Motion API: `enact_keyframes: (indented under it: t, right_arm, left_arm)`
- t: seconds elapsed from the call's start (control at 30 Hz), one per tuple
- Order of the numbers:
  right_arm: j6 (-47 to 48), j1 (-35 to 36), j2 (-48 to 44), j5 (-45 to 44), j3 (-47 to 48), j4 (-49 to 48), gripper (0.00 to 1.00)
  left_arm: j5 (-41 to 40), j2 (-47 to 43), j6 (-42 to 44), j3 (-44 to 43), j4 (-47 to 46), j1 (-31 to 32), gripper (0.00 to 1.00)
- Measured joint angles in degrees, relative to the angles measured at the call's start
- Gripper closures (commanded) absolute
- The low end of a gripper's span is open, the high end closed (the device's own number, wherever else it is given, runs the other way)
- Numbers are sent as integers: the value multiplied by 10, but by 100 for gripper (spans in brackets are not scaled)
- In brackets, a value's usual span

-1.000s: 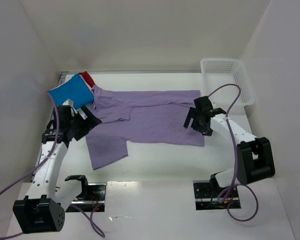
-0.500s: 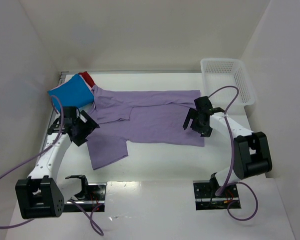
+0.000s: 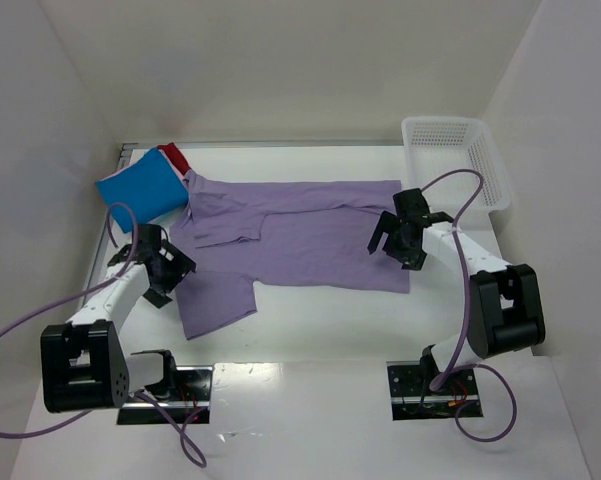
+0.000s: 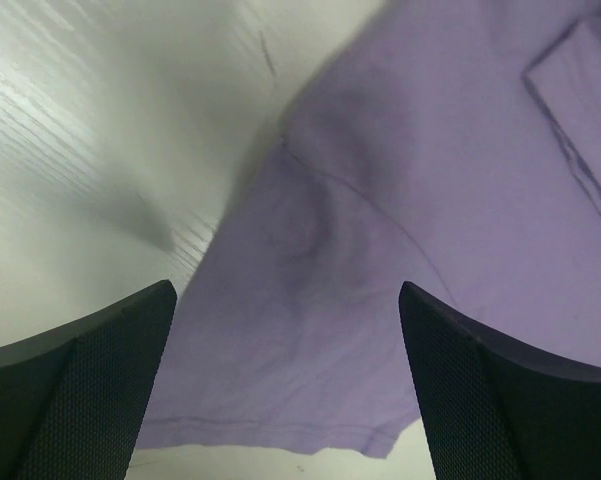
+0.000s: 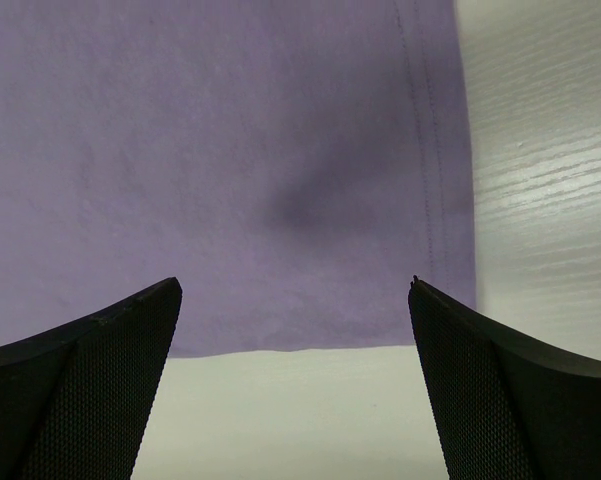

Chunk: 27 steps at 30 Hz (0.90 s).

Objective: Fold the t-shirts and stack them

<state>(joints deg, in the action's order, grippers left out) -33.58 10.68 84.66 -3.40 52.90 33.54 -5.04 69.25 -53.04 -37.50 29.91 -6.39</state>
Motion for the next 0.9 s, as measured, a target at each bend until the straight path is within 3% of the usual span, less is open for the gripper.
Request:
enact_keyframes:
  t: [0.2,0.27,0.33,0.37,0.5,0.9]
  right_arm:
    - [0,-5,0,2,9,0,0]
    - [0,-7,0,5,10,0,0]
    - [0,-10,0,6,10,0,0]
    - [0,-12,0,7,11,0,0]
    - [2,-12,0,8,11,0,0]
    - [1,-13,0,-2,11,7,0]
  left_arm:
    - [-7,18,-14,34,-30,-7,0]
    - [-7,17,-14,35,-37,-7,4]
    - [-7,17,-13,38,-42,-7,10]
    - [-7,17,-12,39,-45,-7,20]
    - [-6,15,-11,50,-62,-9,44]
    - [4,8,-12,63,-73,-10,62]
